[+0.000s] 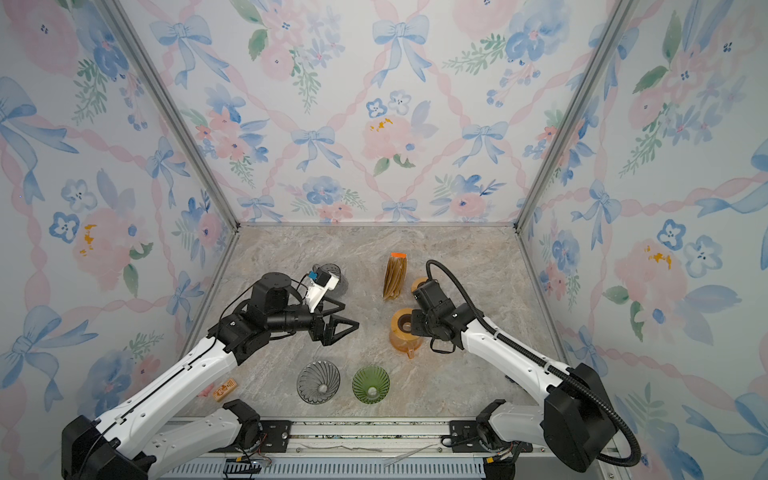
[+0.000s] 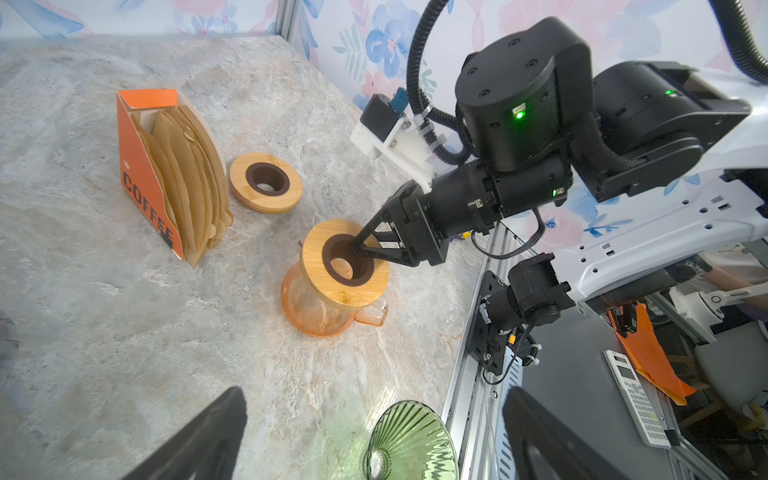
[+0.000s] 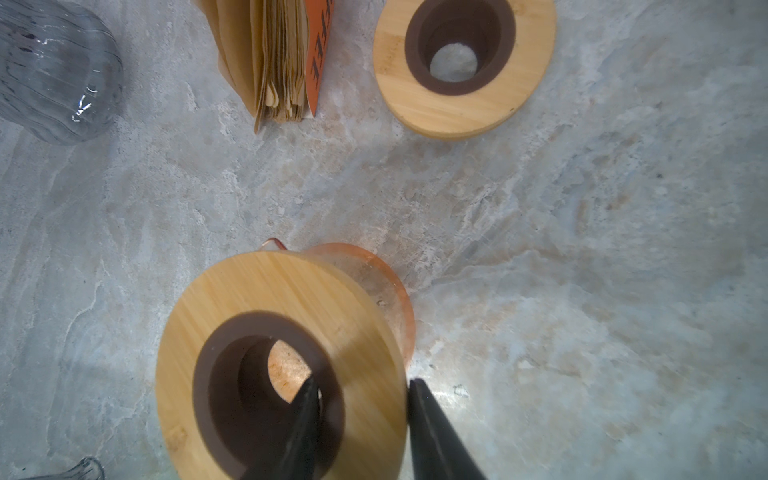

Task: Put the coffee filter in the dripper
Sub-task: 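Raise the right gripper and move it toward the green glass dripper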

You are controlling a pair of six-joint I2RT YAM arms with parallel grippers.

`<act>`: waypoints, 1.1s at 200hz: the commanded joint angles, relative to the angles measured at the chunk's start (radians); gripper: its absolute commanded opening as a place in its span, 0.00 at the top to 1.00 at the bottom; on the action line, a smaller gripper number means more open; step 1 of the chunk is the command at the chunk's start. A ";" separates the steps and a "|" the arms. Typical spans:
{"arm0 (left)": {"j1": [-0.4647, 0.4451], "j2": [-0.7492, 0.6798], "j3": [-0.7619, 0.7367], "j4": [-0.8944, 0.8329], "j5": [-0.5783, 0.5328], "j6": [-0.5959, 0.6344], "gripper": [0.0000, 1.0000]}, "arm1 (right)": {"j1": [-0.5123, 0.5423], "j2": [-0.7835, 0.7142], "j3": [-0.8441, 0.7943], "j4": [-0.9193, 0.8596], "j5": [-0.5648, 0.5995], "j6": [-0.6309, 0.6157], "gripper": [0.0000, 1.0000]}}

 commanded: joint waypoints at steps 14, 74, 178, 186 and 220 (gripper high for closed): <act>0.008 -0.016 -0.012 0.013 0.006 0.003 0.02 | 0.011 0.000 -0.006 -0.006 0.017 0.004 0.59; 0.009 -0.016 -0.012 0.012 0.009 0.003 0.02 | 0.013 -0.044 0.001 -0.023 0.027 -0.011 0.56; 0.000 -0.053 -0.029 -0.001 0.084 -0.018 0.02 | 0.168 -0.233 -0.017 -0.119 0.036 0.013 0.55; 0.000 -0.065 -0.039 0.000 0.085 -0.026 0.02 | 0.190 -0.251 -0.027 -0.118 0.031 0.042 0.56; -0.008 -0.095 -0.047 -0.004 0.090 -0.029 0.02 | 0.282 -0.295 -0.066 -0.108 -0.017 0.103 0.59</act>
